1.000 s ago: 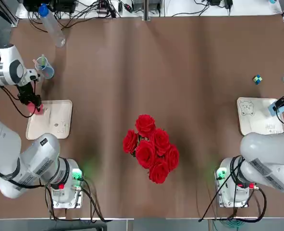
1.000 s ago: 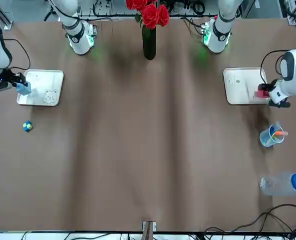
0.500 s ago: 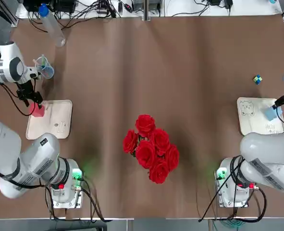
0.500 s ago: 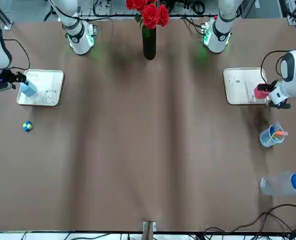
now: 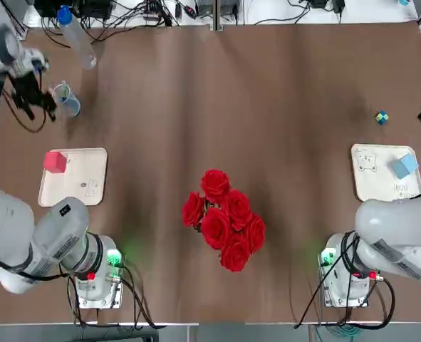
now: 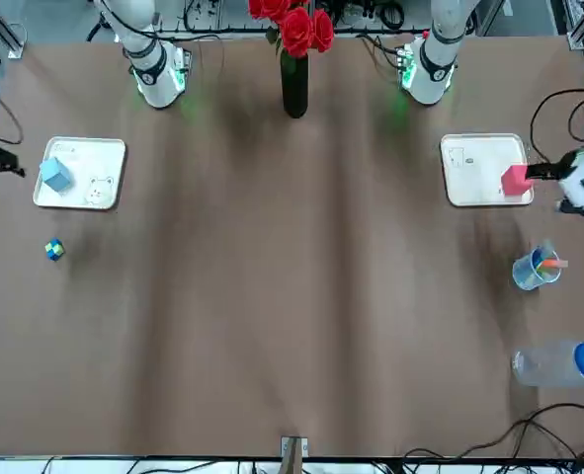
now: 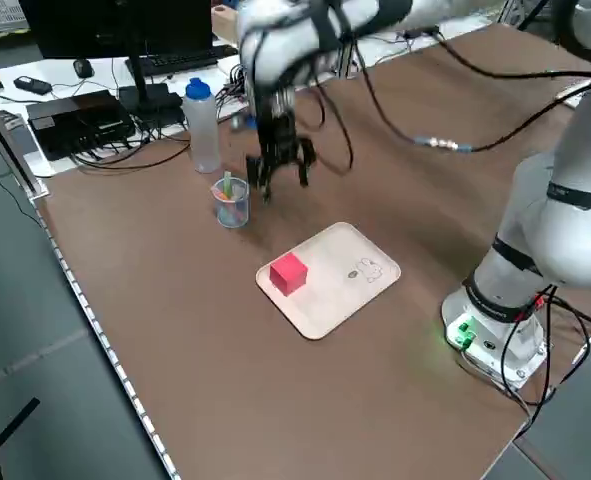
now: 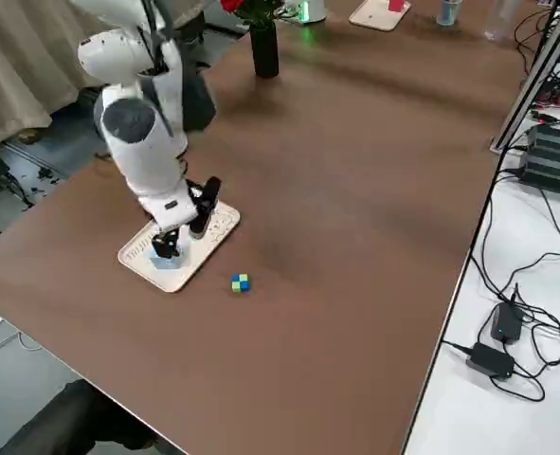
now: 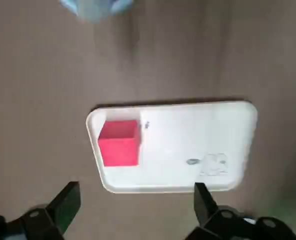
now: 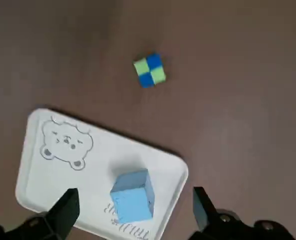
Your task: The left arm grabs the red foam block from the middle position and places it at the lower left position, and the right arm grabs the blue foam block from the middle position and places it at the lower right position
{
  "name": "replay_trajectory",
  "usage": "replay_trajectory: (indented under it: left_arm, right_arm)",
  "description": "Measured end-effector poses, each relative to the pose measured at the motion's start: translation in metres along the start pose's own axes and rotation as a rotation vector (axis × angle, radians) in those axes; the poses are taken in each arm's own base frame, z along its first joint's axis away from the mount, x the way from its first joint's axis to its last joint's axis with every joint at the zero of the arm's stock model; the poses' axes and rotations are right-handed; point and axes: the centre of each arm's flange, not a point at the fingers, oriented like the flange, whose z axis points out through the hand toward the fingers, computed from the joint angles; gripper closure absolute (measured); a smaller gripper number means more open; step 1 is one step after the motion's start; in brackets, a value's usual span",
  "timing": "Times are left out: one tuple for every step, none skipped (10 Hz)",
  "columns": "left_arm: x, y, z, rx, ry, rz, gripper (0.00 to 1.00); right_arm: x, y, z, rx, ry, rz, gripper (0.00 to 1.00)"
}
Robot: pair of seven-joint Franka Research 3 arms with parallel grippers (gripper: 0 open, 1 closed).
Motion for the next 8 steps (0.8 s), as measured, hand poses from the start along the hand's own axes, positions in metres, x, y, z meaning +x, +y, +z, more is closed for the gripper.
replay_trajectory:
  left_arm:
    - [0.007, 0.013, -0.046, -0.013, 0.055, -0.025, 0.0]
    - [0.015, 0.032, -0.082, -0.021, 0.114, -0.064, 0.0]
    - [0.022, 0.057, -0.106, -0.036, 0.155, -0.098, 0.0]
    - [0.03, 0.089, -0.118, -0.047, 0.174, -0.134, 0.0]
    - [0.037, 0.121, -0.127, -0.049, 0.188, -0.164, 0.0]
    - [0.041, 0.151, -0.14, -0.046, 0.211, -0.168, 0.0]
    - [0.043, 0.175, -0.153, -0.048, 0.231, -0.159, 0.0]
    - [0.042, 0.191, -0.167, -0.049, 0.243, -0.147, 0.0]
  right_arm:
    - [0.029, -0.01, -0.031, -0.036, 0.02, -0.03, 0.0]
    - [0.059, -0.025, -0.056, -0.073, 0.045, -0.046, 0.0]
    - [0.086, -0.044, -0.074, -0.099, 0.067, -0.043, 0.0]
    - [0.111, -0.065, -0.086, -0.117, 0.086, -0.035, 0.0]
    - [0.135, -0.089, -0.096, -0.13, 0.105, -0.025, 0.0]
    - [0.158, -0.115, -0.104, -0.138, 0.121, -0.009, 0.0]
    - [0.176, -0.141, -0.111, -0.141, 0.122, 0.019, 0.0]
    - [0.188, -0.165, -0.126, -0.137, 0.107, 0.054, 0.0]
